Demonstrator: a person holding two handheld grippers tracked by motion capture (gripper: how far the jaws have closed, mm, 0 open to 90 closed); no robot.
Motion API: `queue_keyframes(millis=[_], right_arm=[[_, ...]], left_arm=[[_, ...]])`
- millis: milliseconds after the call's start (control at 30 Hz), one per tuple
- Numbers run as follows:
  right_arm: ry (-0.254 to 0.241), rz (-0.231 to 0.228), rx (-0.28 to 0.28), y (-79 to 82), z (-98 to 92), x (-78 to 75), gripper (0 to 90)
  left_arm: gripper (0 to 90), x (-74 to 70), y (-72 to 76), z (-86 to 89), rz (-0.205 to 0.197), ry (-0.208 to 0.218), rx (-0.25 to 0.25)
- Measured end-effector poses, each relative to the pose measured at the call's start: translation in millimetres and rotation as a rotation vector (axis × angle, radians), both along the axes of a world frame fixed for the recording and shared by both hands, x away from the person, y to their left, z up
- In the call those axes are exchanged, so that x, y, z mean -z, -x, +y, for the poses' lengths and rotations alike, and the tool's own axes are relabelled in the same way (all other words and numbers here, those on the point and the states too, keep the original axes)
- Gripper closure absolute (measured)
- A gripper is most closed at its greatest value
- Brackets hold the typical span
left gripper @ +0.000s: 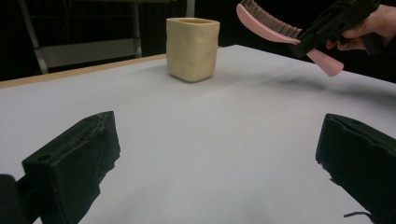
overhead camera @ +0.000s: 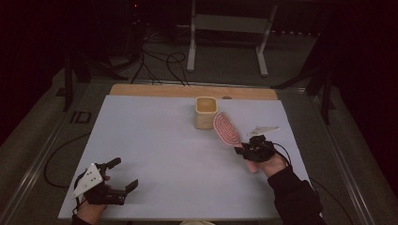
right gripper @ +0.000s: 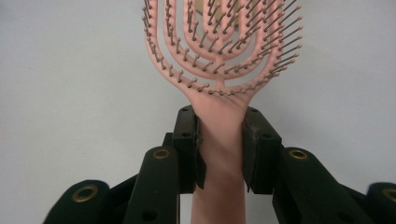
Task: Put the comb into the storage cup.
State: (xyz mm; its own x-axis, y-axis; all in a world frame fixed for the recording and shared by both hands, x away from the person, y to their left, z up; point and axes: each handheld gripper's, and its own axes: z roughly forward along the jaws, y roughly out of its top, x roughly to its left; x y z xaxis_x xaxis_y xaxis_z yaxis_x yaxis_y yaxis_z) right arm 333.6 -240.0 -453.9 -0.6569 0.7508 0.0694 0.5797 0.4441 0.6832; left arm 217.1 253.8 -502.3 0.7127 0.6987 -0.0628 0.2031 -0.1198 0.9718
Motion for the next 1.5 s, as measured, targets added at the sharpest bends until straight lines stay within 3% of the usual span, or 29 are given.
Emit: queue_keyframes(millis=[300,633,867,1033,1100,1300,1500], right_arm=[[-0.095,-0.056,-0.083,21.6,11.0,2.3,70.3],[-0.166,-0.092,-0.123,32.7,20.4,9.6,70.3],[-0.206,-0.131,-0.109,36.4,23.0,16.0,70.3],[-0.213,-0.229,-0.071,41.6,21.5,11.7,70.3],[-0.237,-0.262,-0.066,43.4,19.0,11.8,70.3],[-0.245,-0.258,-0.049,43.3,17.3,15.5,70.3],[-0.252,-0.257,-0.05,43.5,16.8,15.4,70.3]], left_arm=[[0.2,0.1,-0.1,-0.5,0.003,-0.003,0.001],[0.2,-0.3,-0.4,-1.8,0.013,-0.008,-0.008],[0.2,-0.9,-1.0,-5.7,0.03,-0.031,-0.015],[0.2,-2.5,-1.4,-11.1,0.044,-0.051,-0.029],[0.2,-3.8,-2.0,-13.8,0.05,-0.061,-0.033],[0.2,-10.3,-5.9,-19.1,0.075,-0.047,-0.036],[0.2,-22.0,-12.2,-29.6,0.077,-0.09,-0.028]])
